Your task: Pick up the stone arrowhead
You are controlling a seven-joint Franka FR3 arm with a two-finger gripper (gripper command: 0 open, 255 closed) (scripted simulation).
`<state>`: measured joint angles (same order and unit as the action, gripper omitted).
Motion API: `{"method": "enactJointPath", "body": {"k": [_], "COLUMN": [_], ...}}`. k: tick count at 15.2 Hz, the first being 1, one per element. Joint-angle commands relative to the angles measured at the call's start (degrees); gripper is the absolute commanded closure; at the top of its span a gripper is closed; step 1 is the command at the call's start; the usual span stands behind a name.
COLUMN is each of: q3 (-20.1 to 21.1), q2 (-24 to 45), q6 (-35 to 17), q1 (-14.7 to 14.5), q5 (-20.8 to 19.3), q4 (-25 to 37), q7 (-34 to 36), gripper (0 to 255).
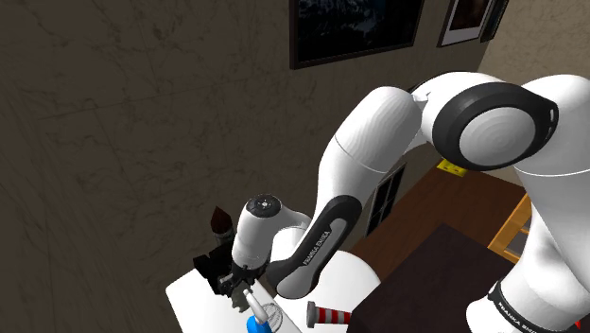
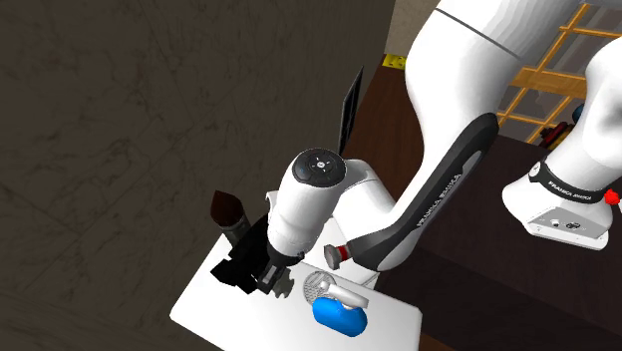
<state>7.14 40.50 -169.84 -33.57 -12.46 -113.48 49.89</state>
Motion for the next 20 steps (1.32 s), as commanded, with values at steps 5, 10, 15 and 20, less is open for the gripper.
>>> {"method": "enactJointPath", "body": {"k": [5, 10, 15, 20], "q3": [0.2, 1.4, 2.6, 3.6], "q2": [-0.7, -4.2, -7.6, -10.3], "q6": [0.5, 2.9, 5.4, 7.6], "q1": [0.2, 1.1, 2.1, 2.9], "q5": [0.1, 0.6, 1.4, 2.1], "q4": [-0.3, -1.5, -2.5, -3.0], "q7": [-0.1, -0.6, -1.1, -1.7], "gripper": [255, 255, 255, 255]}}
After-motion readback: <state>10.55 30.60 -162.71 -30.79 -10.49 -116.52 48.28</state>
